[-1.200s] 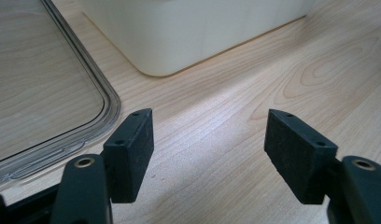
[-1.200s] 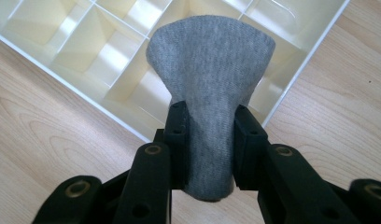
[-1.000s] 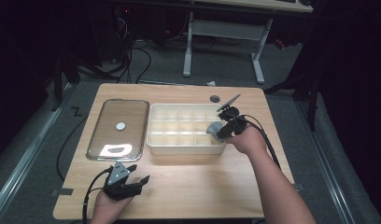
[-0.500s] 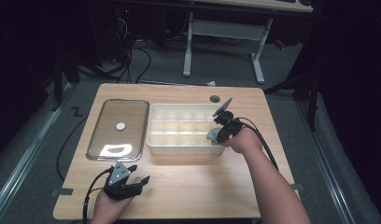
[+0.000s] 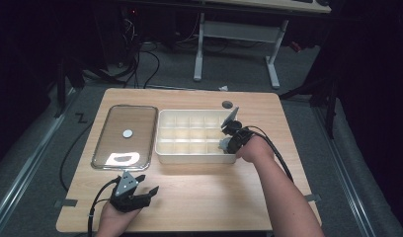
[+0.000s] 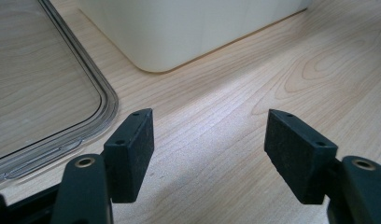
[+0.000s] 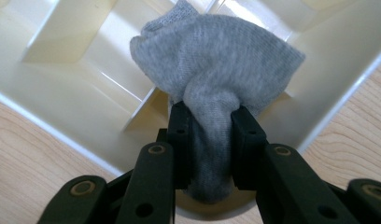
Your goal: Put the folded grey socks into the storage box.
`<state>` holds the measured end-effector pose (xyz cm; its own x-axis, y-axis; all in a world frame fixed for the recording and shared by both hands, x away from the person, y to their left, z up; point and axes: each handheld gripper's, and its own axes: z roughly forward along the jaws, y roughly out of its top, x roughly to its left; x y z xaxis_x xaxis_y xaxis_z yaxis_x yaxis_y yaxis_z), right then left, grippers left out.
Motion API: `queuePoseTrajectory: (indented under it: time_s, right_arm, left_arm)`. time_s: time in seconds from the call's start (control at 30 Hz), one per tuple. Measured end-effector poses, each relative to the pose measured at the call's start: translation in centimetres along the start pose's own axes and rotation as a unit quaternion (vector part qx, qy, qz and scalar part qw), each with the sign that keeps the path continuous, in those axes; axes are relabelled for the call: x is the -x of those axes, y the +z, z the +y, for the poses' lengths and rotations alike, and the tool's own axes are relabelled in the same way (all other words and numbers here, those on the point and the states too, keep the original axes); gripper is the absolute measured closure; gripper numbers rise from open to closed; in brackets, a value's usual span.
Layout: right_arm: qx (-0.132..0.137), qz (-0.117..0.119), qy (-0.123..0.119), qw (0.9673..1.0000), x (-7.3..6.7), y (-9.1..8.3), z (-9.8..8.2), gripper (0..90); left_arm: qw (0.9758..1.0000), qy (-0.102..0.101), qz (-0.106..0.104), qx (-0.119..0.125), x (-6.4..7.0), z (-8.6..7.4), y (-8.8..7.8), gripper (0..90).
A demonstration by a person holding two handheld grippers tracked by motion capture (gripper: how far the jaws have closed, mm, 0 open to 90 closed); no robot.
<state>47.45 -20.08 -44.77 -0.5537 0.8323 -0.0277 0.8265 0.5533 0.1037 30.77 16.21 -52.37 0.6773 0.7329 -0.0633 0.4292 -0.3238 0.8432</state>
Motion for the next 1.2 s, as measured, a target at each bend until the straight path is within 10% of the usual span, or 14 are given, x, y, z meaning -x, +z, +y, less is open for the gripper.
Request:
queuePoseTrajectory:
  time_s: [1.2]
  right_arm:
    - [-0.005, -0.007, -0.002, 1.0, -0.4, 1.0, 0.2, 69.6]
  left_arm:
    - [0.9999, 0.006, -0.009, -0.005, 0.2, 0.0, 0.2, 34.3]
